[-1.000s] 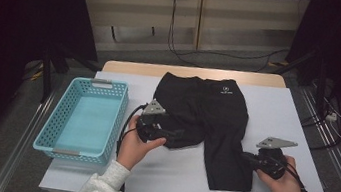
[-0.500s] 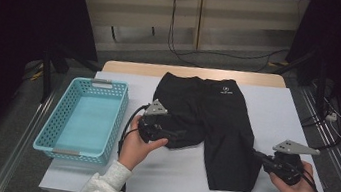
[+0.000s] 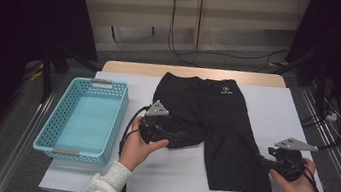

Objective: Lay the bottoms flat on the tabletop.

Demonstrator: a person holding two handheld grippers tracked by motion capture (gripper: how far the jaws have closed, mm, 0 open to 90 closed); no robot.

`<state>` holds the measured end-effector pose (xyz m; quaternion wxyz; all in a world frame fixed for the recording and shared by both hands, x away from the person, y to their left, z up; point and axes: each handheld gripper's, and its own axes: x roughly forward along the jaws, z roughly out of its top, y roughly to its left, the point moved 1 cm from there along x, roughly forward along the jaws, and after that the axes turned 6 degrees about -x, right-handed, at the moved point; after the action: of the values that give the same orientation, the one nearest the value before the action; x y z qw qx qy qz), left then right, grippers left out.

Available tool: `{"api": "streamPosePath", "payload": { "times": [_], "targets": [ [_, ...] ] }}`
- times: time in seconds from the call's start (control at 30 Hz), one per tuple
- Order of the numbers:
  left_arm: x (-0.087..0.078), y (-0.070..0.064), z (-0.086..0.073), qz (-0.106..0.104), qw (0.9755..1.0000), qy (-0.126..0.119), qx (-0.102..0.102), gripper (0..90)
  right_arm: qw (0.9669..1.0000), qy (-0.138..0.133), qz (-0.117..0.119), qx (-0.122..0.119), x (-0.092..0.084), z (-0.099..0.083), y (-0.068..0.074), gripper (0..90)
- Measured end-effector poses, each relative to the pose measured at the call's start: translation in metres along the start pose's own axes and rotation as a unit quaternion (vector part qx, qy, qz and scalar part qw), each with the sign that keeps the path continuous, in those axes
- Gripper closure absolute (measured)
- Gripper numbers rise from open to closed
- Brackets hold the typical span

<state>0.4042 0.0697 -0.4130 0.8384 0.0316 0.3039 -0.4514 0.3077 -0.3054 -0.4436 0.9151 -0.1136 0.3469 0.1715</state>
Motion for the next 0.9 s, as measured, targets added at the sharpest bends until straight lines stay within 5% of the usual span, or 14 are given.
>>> {"api": "streamPosePath", "payload": {
  "times": [0.17, 0.43, 0.8, 0.9],
  "targets": [
    [0.002, -0.001, -0.001, -0.001, 1.0, 0.004, 0.003, 17.9, 0.9992, -0.023, -0.005, 0.031, 0.001, 0.001, -0.013, 41.2],
    [0.007, -0.002, -0.004, -0.006, 0.9999, 0.012, -0.001, 17.9, 0.9984, -0.032, -0.007, 0.046, 0.022, 0.016, -0.023, 41.8],
    [0.006, -0.001, -0.01, -0.004, 0.9998, 0.019, -0.006, 18.1, 0.9998, 0.009, -0.004, 0.016, 0.062, 0.029, -0.022, 46.2],
    [0.008, 0.0, -0.011, -0.005, 0.9998, 0.02, -0.009, 18.1, 0.9997, 0.019, 0.012, 0.007, 0.067, 0.029, -0.018, 61.4]
  ]
}}
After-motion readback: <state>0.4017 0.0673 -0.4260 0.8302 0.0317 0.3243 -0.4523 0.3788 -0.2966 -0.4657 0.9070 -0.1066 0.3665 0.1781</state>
